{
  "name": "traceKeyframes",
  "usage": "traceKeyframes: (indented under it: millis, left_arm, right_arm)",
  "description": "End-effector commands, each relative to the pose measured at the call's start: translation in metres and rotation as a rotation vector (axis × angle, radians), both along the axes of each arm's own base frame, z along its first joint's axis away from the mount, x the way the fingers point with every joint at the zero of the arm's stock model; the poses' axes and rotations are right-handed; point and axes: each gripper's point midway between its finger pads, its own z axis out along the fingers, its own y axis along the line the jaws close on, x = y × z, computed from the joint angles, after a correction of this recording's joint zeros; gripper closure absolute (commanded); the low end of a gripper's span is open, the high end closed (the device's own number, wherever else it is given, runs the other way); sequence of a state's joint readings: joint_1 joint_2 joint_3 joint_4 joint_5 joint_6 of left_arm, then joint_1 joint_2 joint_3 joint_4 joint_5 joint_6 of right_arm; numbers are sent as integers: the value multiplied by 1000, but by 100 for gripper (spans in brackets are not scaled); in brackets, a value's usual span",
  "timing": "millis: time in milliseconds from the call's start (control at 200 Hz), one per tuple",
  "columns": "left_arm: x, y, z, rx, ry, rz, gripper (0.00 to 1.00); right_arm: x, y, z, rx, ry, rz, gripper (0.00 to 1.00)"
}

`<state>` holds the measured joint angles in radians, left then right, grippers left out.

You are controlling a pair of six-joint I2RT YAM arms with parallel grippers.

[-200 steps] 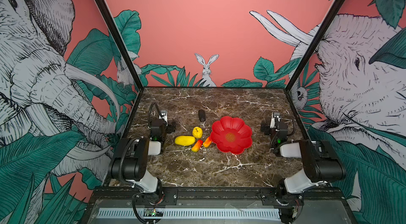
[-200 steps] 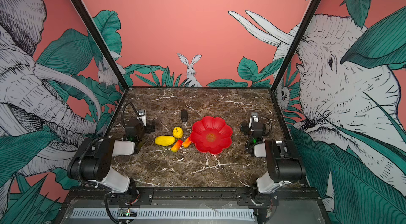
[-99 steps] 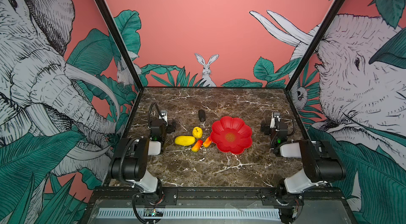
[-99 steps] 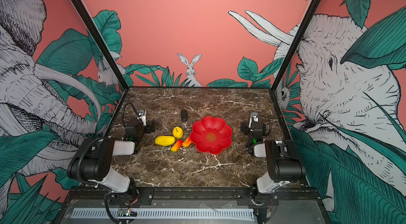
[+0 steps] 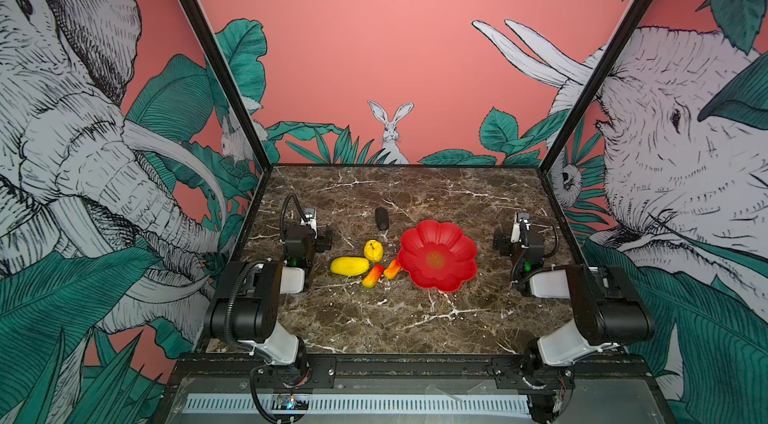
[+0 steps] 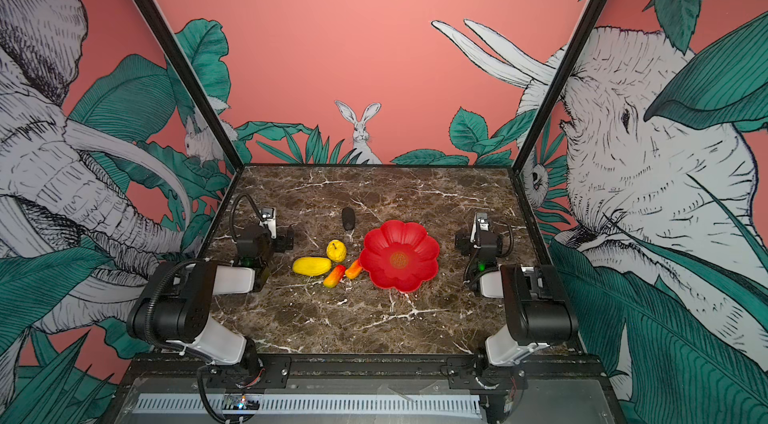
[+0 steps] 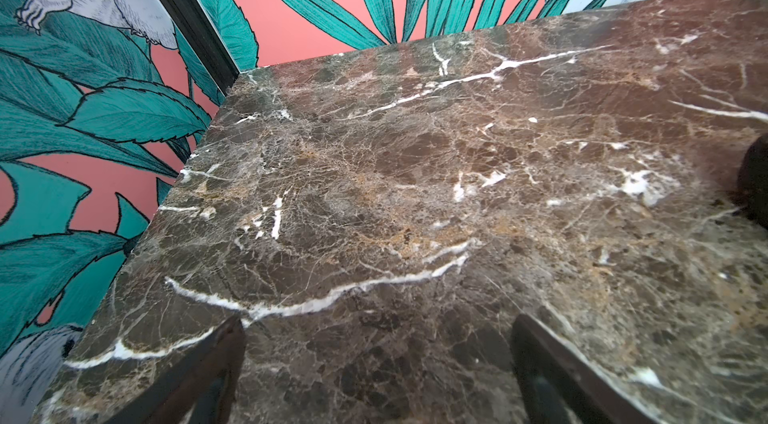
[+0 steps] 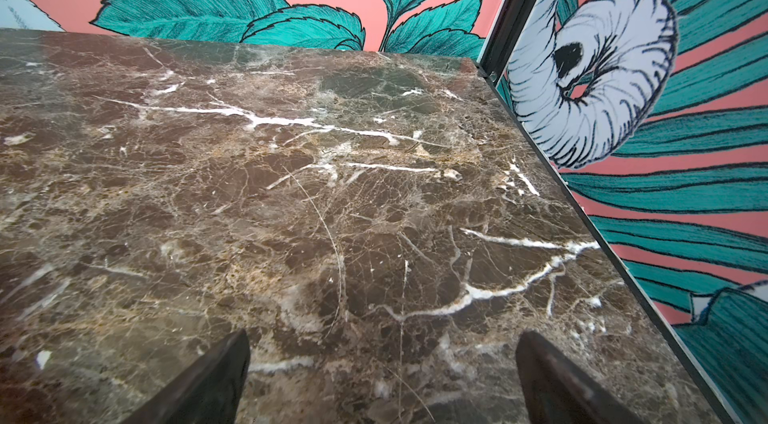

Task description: Place and organize the fake fruits in the fruit bowl

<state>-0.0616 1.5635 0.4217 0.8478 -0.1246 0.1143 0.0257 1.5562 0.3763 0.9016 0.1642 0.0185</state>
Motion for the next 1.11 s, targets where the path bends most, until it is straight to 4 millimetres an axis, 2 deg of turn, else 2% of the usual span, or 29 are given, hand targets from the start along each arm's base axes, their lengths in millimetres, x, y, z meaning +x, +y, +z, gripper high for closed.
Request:
traceKeyframes:
  millis: [0,75,180,250,290,385,395,550,670,725,750,760,805,931,1011,1101]
  left_arm:
    - [-3,3,24,-3,-48,18,0]
    - [-9,5,43,-1,-24,31,0]
    - [-23,8,81,10,-49,59,1]
    - [-36,7,105,-5,-44,85,0]
    - [-44,3,117,-24,-36,81,0]
    - [-61,-8,141,-85,7,43,0]
    - [-63,-10,143,-91,11,38,0]
    - [-88,-29,177,-151,84,-56,0]
    - [-106,-40,193,-132,168,-147,0]
    - [-112,-49,191,-119,198,-211,0]
    - [-114,-55,188,-111,208,-258,0]
    - [-115,-58,187,-108,208,-280,0]
    - [-119,-72,179,-108,214,-378,0]
    - [-126,-91,161,-162,256,-479,0]
    - [-124,-84,156,-136,279,-440,0]
    - [-120,-73,152,-105,285,-383,0]
  right_arm:
    - [-9,-1,29,1,-117,-8,1]
    - [-19,-1,51,-5,-130,-11,1]
    - [-30,19,90,-15,-50,69,1]
    - [-38,45,121,-10,-42,169,1]
    - [-41,69,136,12,-27,260,1]
    - [-47,121,151,31,67,427,1]
    - [-49,131,154,27,80,454,1]
    - [-45,216,148,21,259,626,1]
    - [-41,289,141,10,324,758,1]
    - [-41,315,130,8,359,802,1]
    - [-39,328,134,13,355,819,1]
    - [-37,335,126,7,375,826,1]
    - [-39,356,114,1,410,860,1]
    - [-46,401,93,-33,452,913,1]
    - [-49,421,74,-25,479,921,1]
    - [-49,433,51,-7,519,918,1]
